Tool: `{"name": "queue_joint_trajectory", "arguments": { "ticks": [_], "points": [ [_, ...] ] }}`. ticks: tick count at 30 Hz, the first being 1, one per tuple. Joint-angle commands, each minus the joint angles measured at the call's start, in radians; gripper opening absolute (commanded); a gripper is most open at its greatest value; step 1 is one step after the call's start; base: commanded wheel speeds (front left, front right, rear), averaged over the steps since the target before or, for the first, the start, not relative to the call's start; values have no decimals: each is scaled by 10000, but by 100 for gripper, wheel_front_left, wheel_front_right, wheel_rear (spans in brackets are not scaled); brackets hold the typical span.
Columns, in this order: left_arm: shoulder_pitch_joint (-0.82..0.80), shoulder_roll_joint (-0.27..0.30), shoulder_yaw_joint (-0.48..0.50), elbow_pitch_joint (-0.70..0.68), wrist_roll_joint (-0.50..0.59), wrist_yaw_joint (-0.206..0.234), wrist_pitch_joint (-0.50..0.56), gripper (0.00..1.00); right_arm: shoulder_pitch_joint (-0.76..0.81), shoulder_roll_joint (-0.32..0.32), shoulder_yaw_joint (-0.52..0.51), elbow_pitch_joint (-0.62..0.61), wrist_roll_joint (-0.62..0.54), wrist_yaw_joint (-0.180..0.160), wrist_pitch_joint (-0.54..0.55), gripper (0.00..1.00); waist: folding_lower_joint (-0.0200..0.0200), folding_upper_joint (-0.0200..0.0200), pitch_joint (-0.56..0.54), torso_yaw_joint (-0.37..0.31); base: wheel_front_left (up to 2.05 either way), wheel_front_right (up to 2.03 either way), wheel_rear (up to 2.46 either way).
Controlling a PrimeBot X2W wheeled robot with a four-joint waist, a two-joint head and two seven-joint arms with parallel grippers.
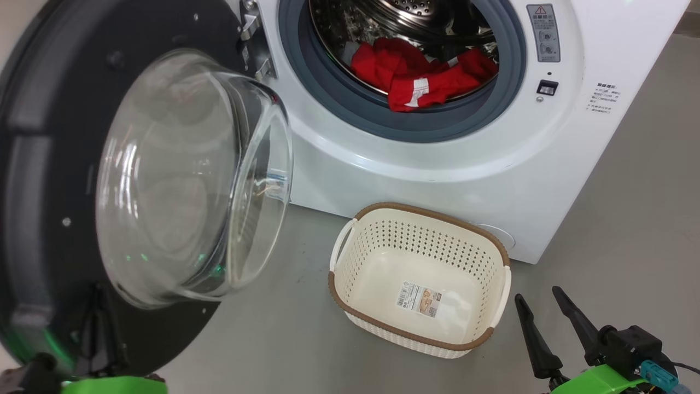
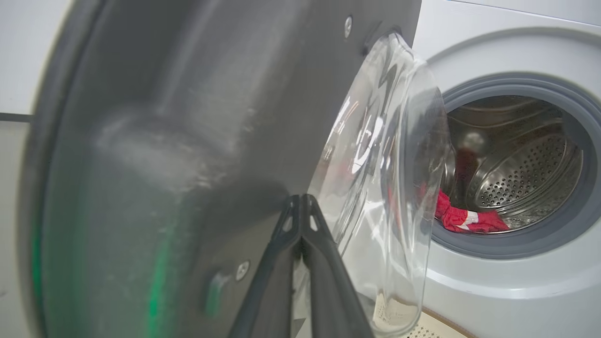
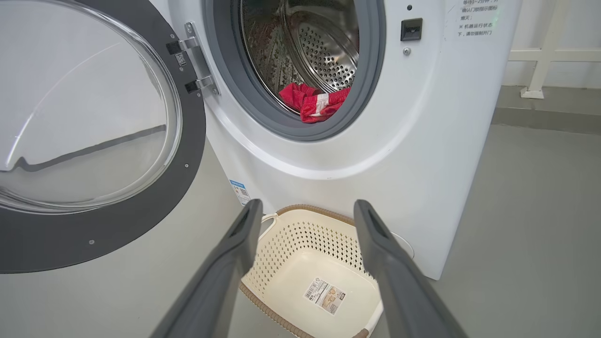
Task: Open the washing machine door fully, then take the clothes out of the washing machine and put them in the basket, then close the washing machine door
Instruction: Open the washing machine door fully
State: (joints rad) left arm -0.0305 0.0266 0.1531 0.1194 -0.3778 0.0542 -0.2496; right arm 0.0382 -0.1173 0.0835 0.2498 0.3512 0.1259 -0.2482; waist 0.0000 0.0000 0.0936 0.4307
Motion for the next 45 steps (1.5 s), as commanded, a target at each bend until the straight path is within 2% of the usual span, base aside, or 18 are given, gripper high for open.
{"name": "queue_joint_trajectory", "arguments": {
  "ticks": [1, 18, 26, 31, 45],
  "points": [
    [-472, 236, 662, -155, 53, 167, -122, 0, -316, -124, 280, -272, -57, 48, -136, 100, 0, 0, -3, -2, 0, 0, 0],
    [-2419, 242, 3141, 1551, 1395, -949, -122, 0, -399, -320, 306, -306, -86, 48, -136, 100, 0, 0, 241, -135, 0, 0, 0],
    [-3250, 393, 4317, 2265, 2098, -1264, -122, 0, -553, -462, 281, -370, -102, 48, -136, 100, 0, 0, 492, -270, 0, 0, 0],
    [-3591, 671, 4649, 2602, 2559, -1434, -122, 0, -653, -549, 256, -434, -128, 48, -136, 100, 0, 0, 714, -325, 0, 0, 0],
    [-4501, 1202, 5307, 3635, 2976, -1612, -122, 0, -886, -682, 305, -470, -147, 48, -136, 100, 0, 0, 1004, -432, 0, 0, 0]
  ]
}}
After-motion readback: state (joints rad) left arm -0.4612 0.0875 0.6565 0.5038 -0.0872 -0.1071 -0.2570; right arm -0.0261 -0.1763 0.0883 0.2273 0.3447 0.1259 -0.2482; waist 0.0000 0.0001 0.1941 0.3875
